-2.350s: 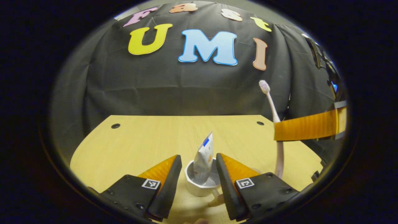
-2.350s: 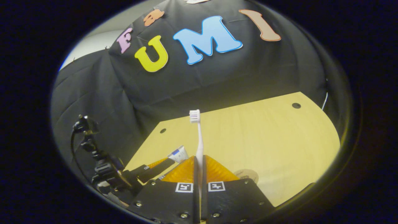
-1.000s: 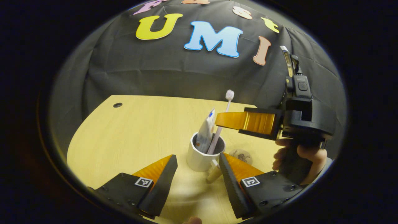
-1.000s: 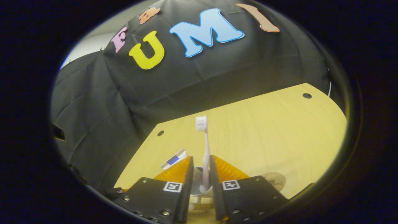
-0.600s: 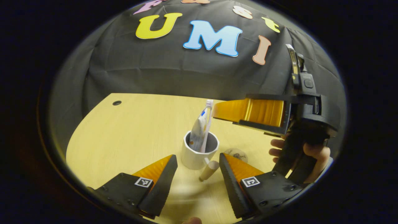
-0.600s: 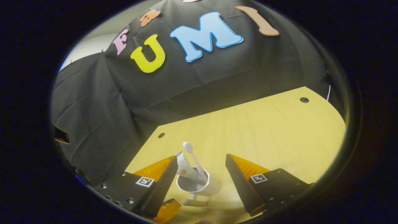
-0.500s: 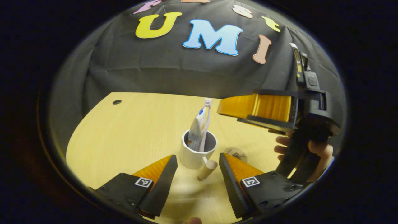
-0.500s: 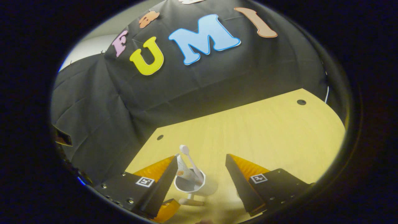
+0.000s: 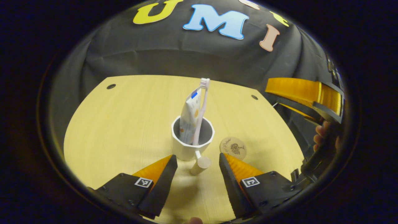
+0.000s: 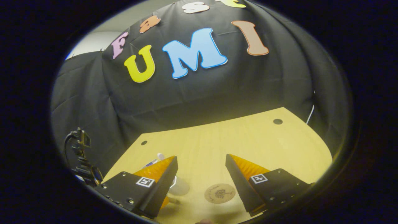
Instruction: Put the toothbrush and toothpaste on the desktop into the cup, then pick up the cup and place it on the coaster on the desktop.
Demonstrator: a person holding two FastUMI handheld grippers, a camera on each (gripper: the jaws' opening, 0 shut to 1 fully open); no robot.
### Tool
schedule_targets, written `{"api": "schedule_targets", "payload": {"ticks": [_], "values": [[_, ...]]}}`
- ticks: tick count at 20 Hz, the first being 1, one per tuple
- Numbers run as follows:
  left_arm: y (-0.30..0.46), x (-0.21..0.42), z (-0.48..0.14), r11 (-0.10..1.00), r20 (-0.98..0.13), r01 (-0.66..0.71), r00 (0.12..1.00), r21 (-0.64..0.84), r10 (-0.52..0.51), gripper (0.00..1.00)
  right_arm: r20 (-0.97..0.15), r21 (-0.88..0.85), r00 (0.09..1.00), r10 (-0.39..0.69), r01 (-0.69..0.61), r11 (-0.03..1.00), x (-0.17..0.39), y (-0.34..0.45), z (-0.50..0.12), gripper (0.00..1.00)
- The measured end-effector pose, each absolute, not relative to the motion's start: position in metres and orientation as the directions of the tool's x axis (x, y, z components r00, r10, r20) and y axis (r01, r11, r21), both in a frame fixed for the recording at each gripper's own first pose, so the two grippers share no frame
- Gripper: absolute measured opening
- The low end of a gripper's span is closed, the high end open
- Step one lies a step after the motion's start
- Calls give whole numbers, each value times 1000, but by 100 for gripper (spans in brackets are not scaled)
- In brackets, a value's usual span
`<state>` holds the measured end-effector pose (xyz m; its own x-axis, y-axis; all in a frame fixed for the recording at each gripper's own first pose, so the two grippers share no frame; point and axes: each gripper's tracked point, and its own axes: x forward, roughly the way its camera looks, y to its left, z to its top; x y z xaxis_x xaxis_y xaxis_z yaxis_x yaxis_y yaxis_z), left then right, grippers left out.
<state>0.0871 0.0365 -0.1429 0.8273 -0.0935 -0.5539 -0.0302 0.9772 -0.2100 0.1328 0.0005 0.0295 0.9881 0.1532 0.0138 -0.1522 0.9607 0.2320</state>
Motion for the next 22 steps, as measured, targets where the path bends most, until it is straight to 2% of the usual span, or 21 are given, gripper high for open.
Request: {"api": "schedule_targets", "payload": {"ticks": [2,4,5,6,7,10,11,12,14,15,16,22], "values": [[35,94,-150,973,-600,-49,794,-227,-100,89,12,201,991,133,-133,971,125,-9,31,96],[38,101,-159,974,-651,-77,755,-214,-84,89,7,178,993,116,-116,977,119,-16,31,96],[42,105,-163,975,-675,-91,734,-205,-73,84,4,170,994,108,-107,980,115,-21,29,96],[43,108,-168,975,-698,-102,713,-200,-68,84,1,164,995,102,-101,981,113,-24,29,96],[45,111,-171,974,-713,-111,698,-200,-67,89,-3,157,995,95,-93,983,110,-27,28,96],[48,114,-182,972,-757,-135,651,-192,-59,89,1,123,997,72,-72,990,100,-37,25,96],[49,117,-185,972,-772,-143,633,-185,-54,93,3,115,998,67,-67,991,99,-39,24,96],[48,119,-189,972,-782,-146,620,-185,-55,84,5,108,998,63,-63,992,96,-41,24,96],[48,119,-195,972,-807,-155,589,-176,-52,93,5,98,998,59,-59,993,91,-43,22,96],[49,121,-196,972,-813,-159,580,-172,-49,93,0,95,998,61,-60,994,90,-44,19,96],[48,122,-197,972,-817,-163,575,-170,-47,86,-7,96,998,61,-60,994,88,-46,17,96],[48,133,-199,977,-823,-168,568,-133,-14,69,-28,123,999,40,-36,992,83,-60,7,96]]}}
